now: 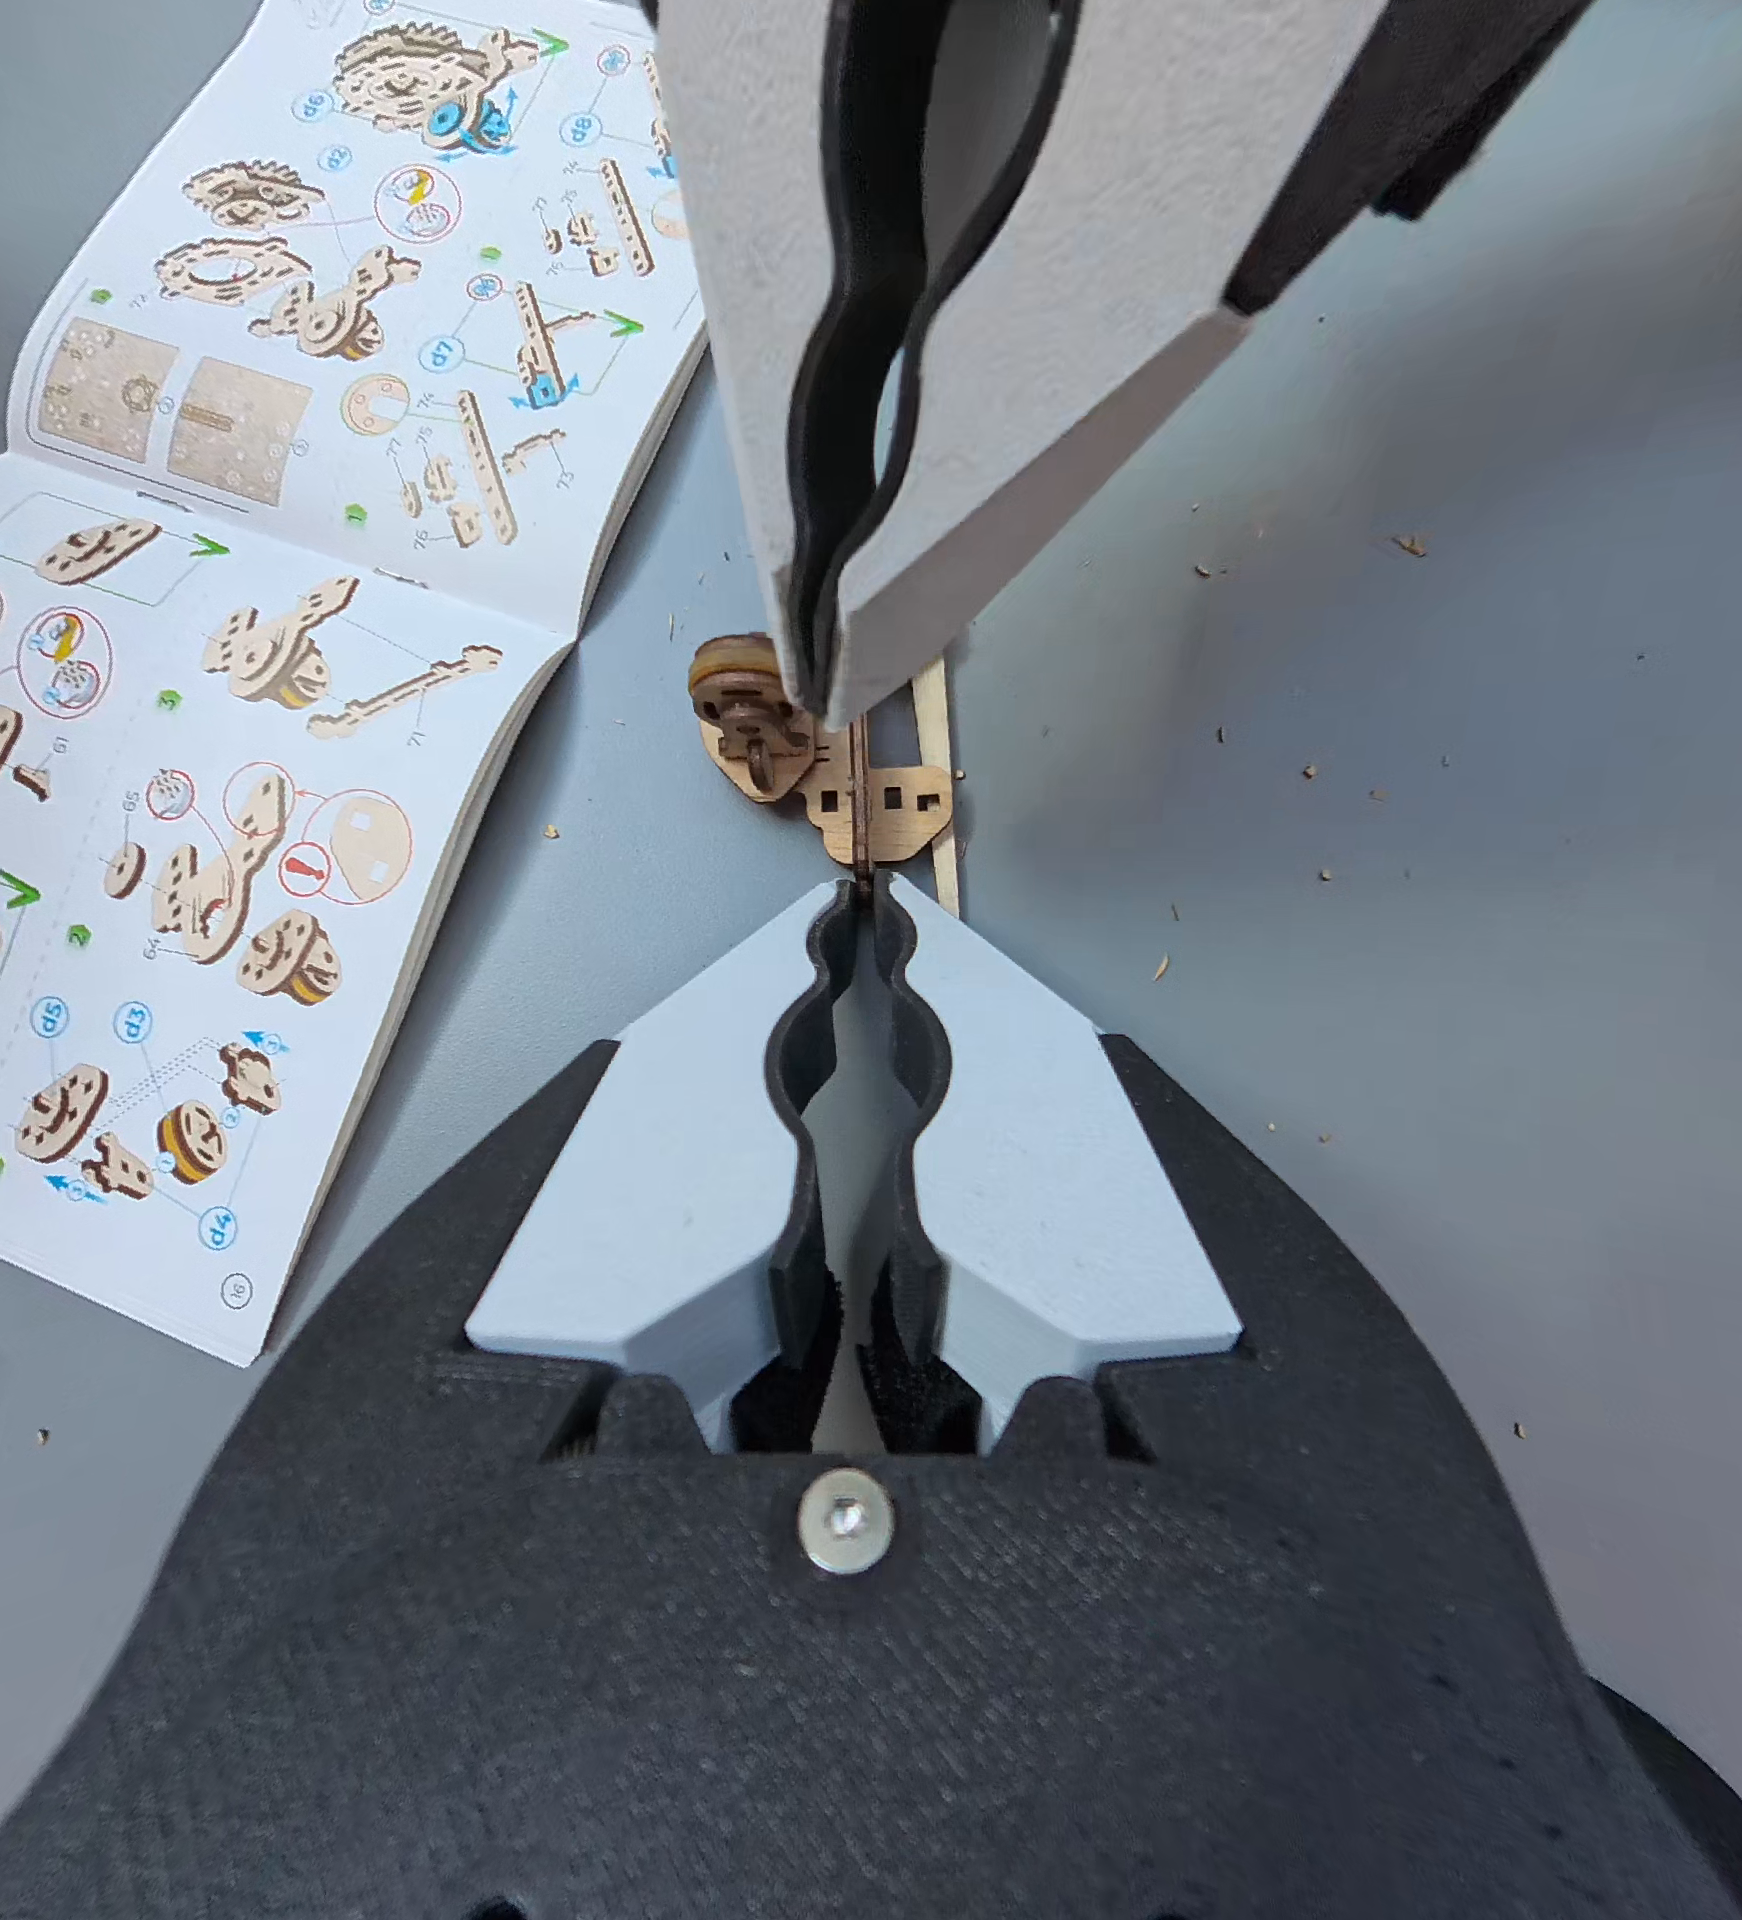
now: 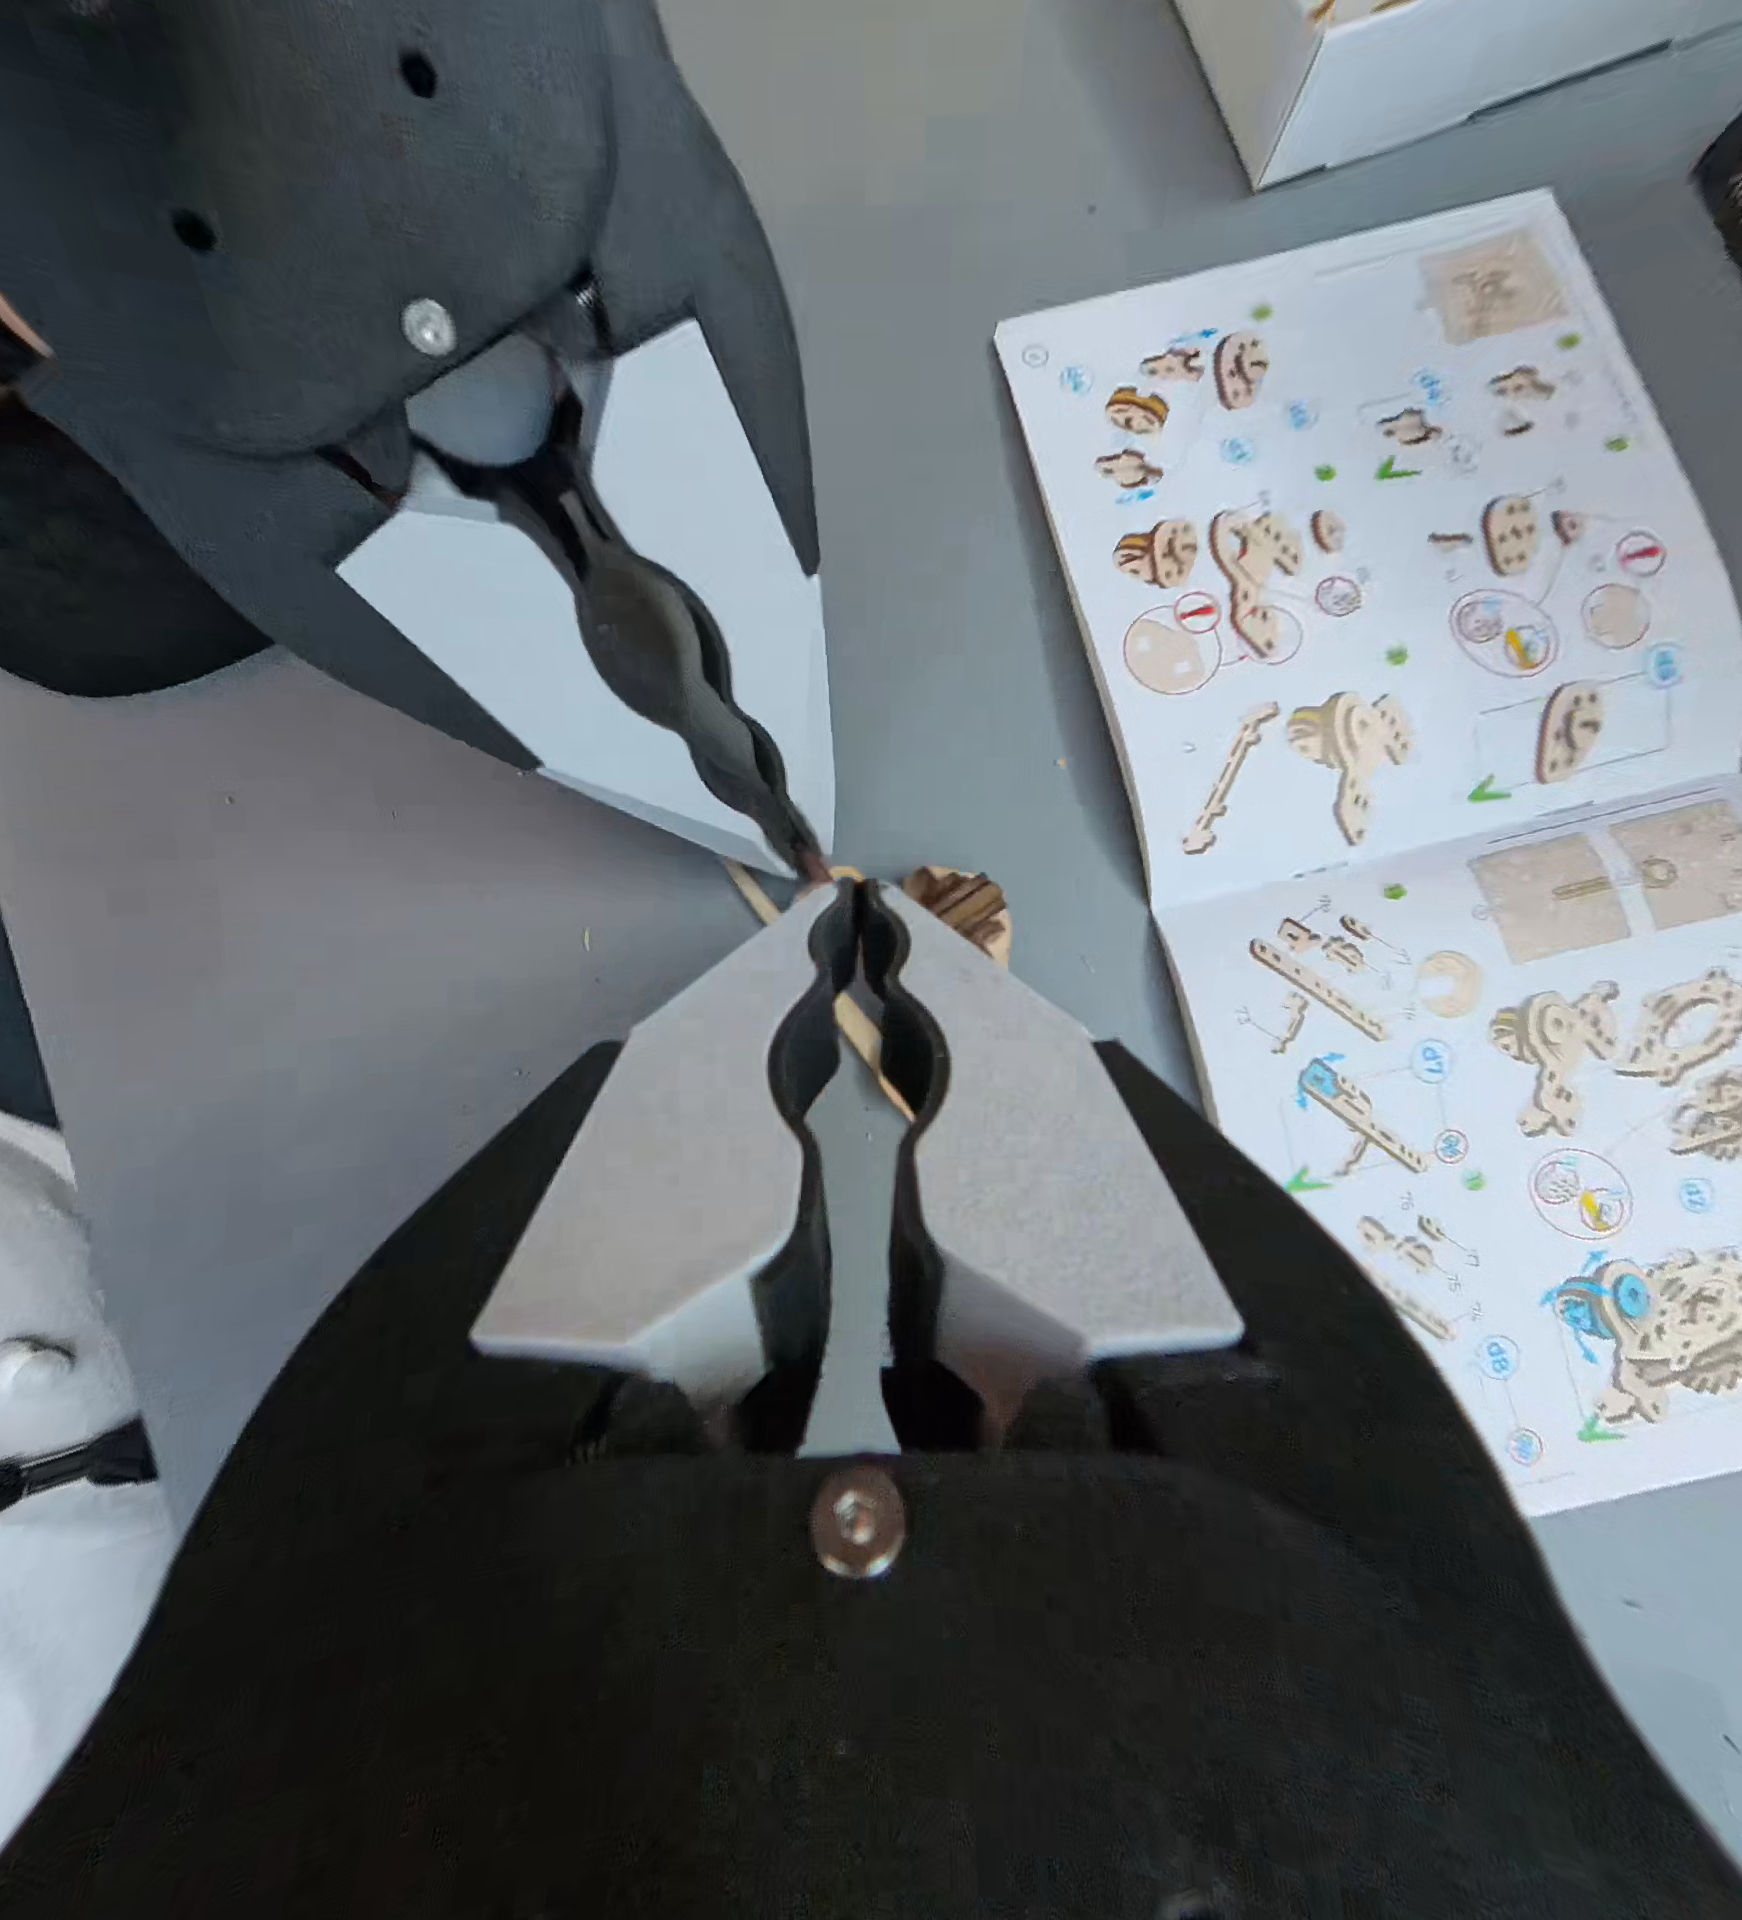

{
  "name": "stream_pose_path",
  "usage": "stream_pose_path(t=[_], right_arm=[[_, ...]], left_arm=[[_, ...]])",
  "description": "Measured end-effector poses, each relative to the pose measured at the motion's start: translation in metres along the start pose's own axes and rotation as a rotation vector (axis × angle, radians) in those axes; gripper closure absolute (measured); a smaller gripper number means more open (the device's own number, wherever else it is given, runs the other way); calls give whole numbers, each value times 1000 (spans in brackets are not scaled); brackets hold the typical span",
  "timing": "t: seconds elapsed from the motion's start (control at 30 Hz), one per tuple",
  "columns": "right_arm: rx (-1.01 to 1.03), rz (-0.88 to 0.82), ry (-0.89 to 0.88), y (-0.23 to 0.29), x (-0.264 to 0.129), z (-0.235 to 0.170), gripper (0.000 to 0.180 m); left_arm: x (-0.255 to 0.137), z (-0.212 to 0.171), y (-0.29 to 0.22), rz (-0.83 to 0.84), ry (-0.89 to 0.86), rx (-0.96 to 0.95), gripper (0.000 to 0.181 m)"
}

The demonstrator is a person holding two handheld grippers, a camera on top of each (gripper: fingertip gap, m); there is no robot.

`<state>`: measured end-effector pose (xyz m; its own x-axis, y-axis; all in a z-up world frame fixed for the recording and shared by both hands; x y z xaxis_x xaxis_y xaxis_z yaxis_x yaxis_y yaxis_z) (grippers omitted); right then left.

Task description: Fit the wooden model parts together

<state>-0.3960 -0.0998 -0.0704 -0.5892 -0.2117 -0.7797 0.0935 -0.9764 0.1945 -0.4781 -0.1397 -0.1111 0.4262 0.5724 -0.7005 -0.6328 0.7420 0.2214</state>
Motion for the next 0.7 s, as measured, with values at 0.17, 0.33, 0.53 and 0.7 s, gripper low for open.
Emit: stream_pose_path(t=[0.17, 0.33, 0.53, 0.7], right_arm=[[138, 45, 142, -3, 15, 4, 180], [234, 21, 194, -3, 21, 6, 180], [223, 5, 226, -1, 21, 7, 180], [202, -33, 231, 1, 20, 8, 180]], left_arm=[[0, 0, 0, 2, 0, 2, 179], [0, 0, 0, 1, -1, 1, 179], [0, 0, 0, 0, -1, 2, 179], [0, 0, 0, -2, 0, -1, 179]])
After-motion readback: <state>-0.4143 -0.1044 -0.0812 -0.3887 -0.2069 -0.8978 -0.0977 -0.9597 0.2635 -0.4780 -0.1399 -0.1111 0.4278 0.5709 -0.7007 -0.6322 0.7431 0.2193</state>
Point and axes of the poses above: each gripper's, where its closed fingertips meet, x out along the fingers, z out of its top, y = z × x across the jaws, the point moved 7 cm from there along -x, back along the fingers, and after that the axes turned 13 degrees about z, right-handed, at the moved point
